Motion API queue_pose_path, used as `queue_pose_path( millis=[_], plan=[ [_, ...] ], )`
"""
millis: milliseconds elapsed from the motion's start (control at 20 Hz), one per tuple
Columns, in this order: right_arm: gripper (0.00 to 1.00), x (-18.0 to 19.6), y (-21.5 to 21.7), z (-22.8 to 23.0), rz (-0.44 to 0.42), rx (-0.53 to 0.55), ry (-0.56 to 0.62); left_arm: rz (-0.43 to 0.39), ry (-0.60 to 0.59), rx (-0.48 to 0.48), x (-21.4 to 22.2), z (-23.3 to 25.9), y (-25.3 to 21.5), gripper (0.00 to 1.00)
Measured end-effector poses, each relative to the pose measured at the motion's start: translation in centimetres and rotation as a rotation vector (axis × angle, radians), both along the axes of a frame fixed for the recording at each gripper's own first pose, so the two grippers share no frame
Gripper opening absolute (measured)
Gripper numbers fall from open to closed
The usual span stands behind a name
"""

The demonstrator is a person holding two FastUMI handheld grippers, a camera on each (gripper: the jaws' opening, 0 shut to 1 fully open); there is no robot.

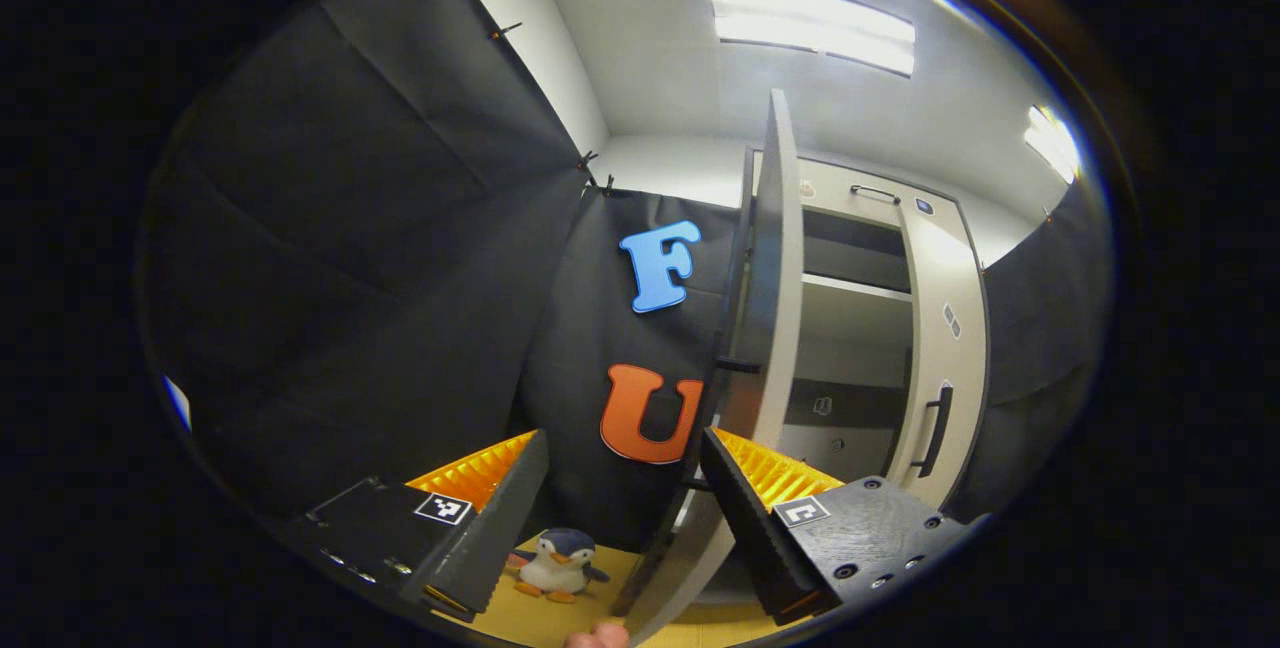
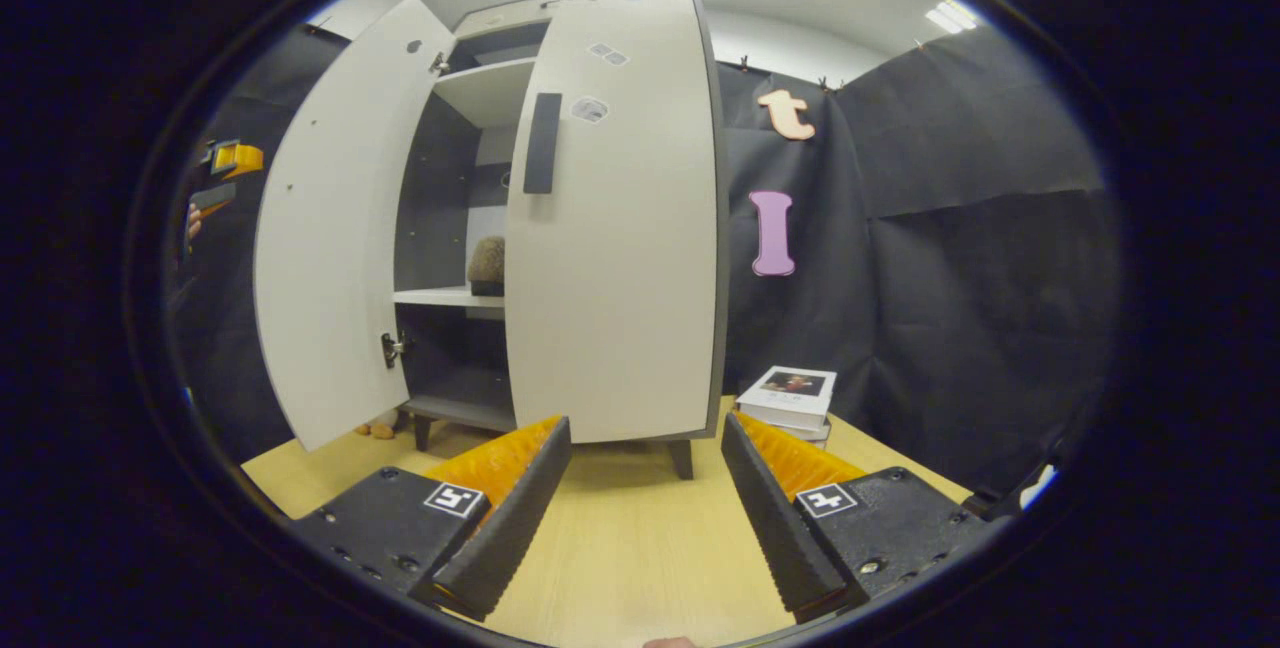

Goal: Grab one shoe with the right hand and put it into the shoe cabinet, grab the other shoe with the left hand and put it into the shoe cabinet; then close the right door with the right hand and the left door with the left hand.

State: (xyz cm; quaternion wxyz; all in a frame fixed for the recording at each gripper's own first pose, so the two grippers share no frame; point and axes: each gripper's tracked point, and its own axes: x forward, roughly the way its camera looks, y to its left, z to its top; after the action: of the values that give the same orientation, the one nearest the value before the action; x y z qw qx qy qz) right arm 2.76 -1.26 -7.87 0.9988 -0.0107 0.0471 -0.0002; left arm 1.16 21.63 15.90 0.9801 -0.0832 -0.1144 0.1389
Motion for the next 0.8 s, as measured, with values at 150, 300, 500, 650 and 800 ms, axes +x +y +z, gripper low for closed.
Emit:
queue_pose_path(
  millis=[150,300,500,650,800],
  plan=[
    [0.99,-0.3,-0.9,-0.1,-0.027,0.01,0.006,0.01,0.014,-0.006,1.2,-0.4,1.5,0.93],
    [0.99,-0.6,-1.8,0.0,-0.057,0.011,0.003,-0.009,0.043,-0.047,2.1,-1.2,1.9,0.93],
    [0.99,-0.4,-2.8,0.1,-0.083,0.004,0.002,-0.059,0.063,-0.101,2.9,-2.5,2.1,0.94],
    [0.99,0.0,-2.9,-0.3,-0.086,0.014,0.015,-0.1,0.064,-0.136,3.1,-2.7,1.8,0.94],
    [0.99,0.3,-2.3,0.1,-0.077,0.021,0.005,-0.131,0.074,-0.128,3.0,-2.7,1.6,0.93]
  ],
)
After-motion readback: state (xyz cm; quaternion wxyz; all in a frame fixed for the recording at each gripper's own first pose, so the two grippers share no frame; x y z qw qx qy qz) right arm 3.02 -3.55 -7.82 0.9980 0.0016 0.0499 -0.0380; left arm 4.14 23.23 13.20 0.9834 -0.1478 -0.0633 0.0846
